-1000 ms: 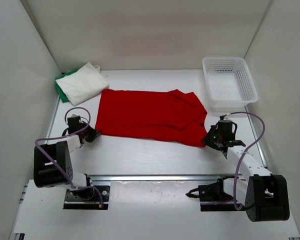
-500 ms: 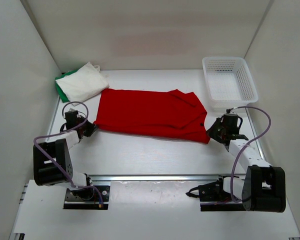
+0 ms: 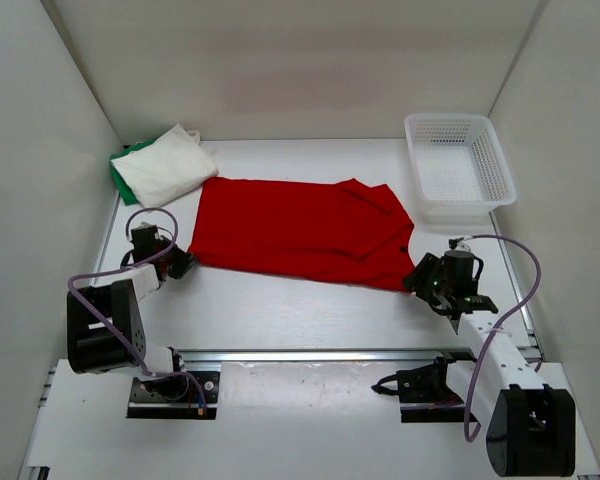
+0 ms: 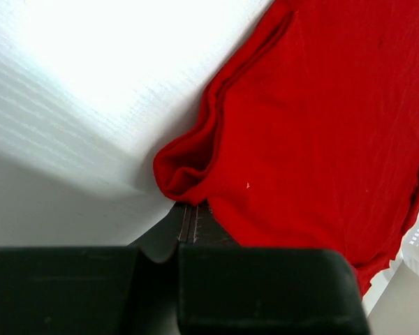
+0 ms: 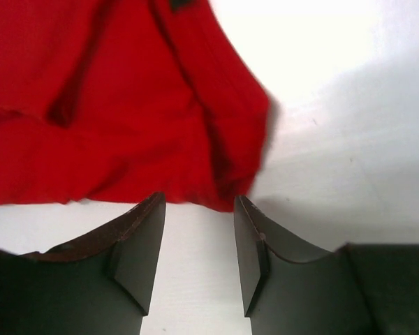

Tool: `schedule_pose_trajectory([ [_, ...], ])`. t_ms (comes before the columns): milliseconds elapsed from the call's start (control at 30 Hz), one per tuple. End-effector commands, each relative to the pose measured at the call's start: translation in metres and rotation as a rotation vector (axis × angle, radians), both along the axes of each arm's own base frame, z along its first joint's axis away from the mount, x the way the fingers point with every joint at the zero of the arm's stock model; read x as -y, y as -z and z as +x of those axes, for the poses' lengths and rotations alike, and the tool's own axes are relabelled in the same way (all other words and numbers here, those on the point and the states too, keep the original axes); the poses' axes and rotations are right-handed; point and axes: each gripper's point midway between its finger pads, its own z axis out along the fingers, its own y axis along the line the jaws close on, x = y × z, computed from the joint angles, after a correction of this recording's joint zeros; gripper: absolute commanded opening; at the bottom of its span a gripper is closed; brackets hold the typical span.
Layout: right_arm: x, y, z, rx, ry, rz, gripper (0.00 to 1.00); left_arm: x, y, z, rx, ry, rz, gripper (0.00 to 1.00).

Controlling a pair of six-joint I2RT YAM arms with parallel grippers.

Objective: Fold and stack the t-shirts
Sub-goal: Fold the flattened tshirt in 1/3 of the way

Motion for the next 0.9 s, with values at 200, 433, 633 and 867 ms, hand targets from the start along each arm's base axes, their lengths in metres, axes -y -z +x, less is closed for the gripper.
schedule_pose_trajectory([
  [200, 0.009, 0.028, -0.002, -0.045, 0.078, 0.052, 0.43, 0.006, -0.018, -0.003, 0.061, 0.038, 0.033, 0.00],
  [433, 0.016, 0.026, 0.014, -0.040, 0.115, 0.049, 0.04, 0.005, -0.015, -0.004, 0.052, 0.048, 0.025, 0.00],
  [633, 0.036, 0.021, -0.005, -0.063, 0.193, 0.041, 0.00, -0.006, -0.004, -0.032, -0.038, 0.041, 0.082, 0.00],
  [867, 0.026, 0.026, -0.031, -0.149, 0.187, 0.103, 0.00, -0.014, -0.002, -0.080, -0.111, 0.076, 0.213, 0.00],
])
